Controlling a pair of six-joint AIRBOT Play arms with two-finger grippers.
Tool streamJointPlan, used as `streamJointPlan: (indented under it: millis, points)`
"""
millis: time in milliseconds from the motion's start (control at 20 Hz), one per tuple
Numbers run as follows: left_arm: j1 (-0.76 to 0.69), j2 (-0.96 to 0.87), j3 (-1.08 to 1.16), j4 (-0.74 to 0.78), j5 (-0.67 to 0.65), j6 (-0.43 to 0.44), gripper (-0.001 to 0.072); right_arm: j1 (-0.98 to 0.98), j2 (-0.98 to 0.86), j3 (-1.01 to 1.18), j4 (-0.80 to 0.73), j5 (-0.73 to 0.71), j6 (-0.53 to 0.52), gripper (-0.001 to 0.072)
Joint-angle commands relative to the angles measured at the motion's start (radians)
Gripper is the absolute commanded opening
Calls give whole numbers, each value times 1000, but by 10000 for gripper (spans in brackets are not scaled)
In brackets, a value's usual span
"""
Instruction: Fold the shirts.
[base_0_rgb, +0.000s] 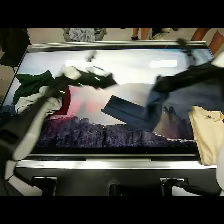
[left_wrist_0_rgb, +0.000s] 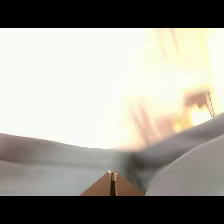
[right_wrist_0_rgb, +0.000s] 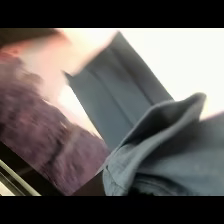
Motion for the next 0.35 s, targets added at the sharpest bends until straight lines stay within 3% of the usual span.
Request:
streamJointPlan:
  millis: [0,200,250,300]
  points:
    - [183,194,1,111,-43,-3,27,155,-209,0,135,-201,4,38]
    - [257,322,1,112,-79,24,28,243,-425,0,322,-306,9,40]
    - [257,335,1,112,-89,28,28,252,-455,0,346,-333,24,99]
    - [253,341,1,112,-103,35,28,252,-472,0,368,-342,30,321]
